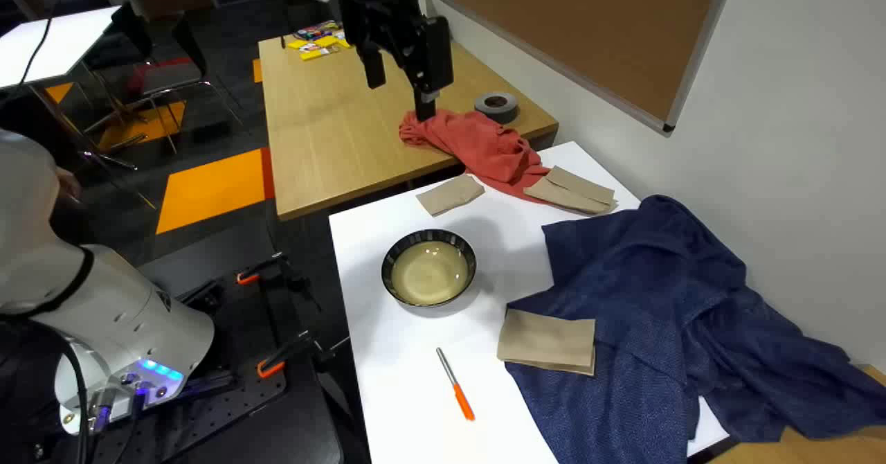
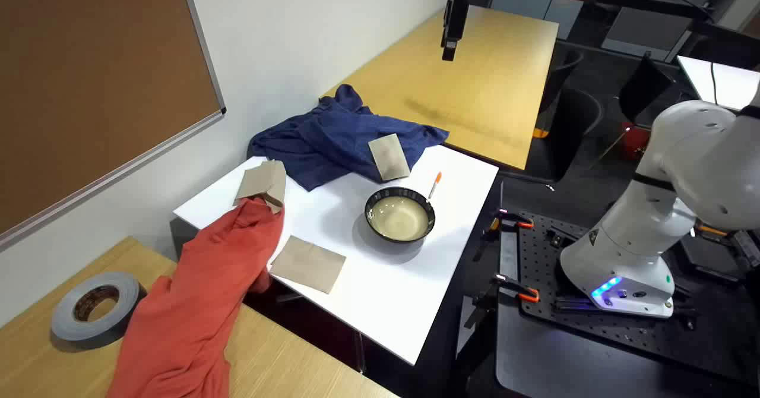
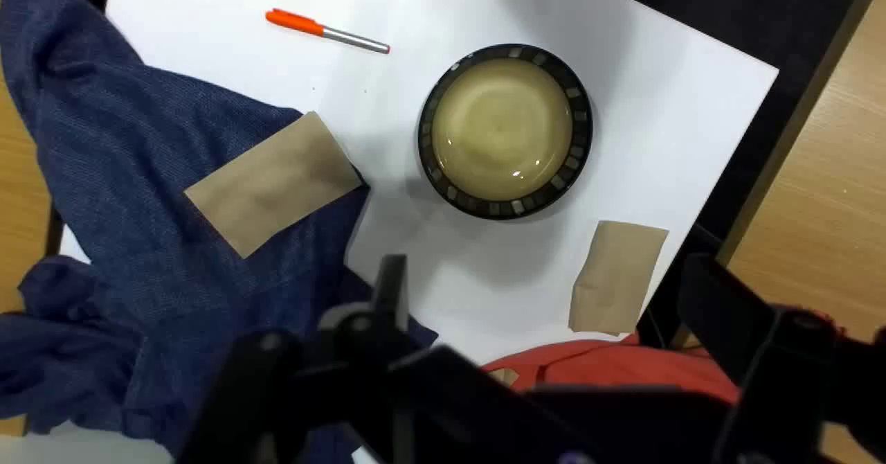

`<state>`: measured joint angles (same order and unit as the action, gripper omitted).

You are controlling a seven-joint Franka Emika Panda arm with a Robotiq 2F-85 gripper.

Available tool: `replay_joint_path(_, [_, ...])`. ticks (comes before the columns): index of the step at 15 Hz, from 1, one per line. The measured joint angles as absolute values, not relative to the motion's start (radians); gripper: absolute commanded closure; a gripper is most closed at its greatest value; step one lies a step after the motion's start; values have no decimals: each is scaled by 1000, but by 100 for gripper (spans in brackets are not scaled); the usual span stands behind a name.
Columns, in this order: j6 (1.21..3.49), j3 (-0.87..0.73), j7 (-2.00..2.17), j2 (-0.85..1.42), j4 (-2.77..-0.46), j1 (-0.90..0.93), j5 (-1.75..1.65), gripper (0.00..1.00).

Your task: Put marker inside the bowl

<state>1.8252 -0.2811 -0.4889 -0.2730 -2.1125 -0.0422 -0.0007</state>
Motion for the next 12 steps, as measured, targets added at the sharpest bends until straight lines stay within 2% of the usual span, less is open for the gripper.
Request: replay_joint_path(12, [1836, -274, -489, -266, -2118, -49, 2, 0])
